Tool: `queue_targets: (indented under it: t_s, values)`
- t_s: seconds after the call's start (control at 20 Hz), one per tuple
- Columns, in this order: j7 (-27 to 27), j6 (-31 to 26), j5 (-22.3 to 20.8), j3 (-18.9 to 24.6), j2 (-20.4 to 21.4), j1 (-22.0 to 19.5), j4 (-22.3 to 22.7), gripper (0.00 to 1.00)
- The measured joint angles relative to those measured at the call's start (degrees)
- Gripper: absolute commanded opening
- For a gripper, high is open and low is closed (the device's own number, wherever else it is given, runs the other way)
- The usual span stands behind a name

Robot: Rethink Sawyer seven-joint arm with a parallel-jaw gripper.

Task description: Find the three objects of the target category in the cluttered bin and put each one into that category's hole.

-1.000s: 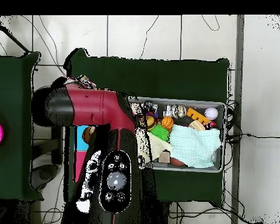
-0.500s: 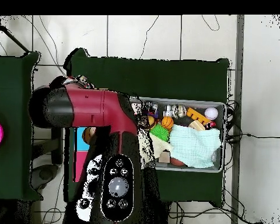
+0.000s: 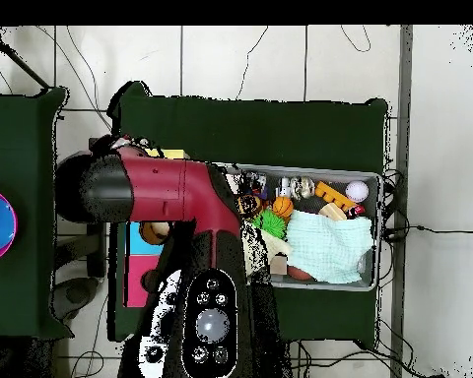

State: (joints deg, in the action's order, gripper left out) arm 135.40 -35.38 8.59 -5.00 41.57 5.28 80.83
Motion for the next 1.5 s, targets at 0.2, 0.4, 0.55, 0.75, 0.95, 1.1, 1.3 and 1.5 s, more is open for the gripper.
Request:
queue_targets:
  t_s: [0.2, 0.4, 0.55, 0.75, 0.95, 1.1, 1.3, 1.5]
  values:
    - [0.0, 0.0, -0.08, 0.55, 0.02, -0.34, 0.56, 0.0]
    - [0.0, 0.0, -0.24, 0.55, 0.01, -0.45, 1.19, 0.0]
    - [0.0, 0.0, -0.81, 0.56, 0.01, -0.44, 1.39, 0.0]
    - [0.0, 0.0, -1.79, 0.56, 0.01, -0.45, 1.39, 0.0]
    - [0.0, 0.0, -2.3, 0.56, 0.01, -0.45, 1.73, 0.0]
    - [0.0, 0.0, -2.33, 0.56, 0.01, -0.45, 1.93, 0.0]
    - [0.0, 0.0, -2.43, 0.56, 0.15, -0.45, 2.51, 0.0]
    - [0.0, -0.2, -2.53, 0.55, 0.29, -0.45, 3.24, 0.0]
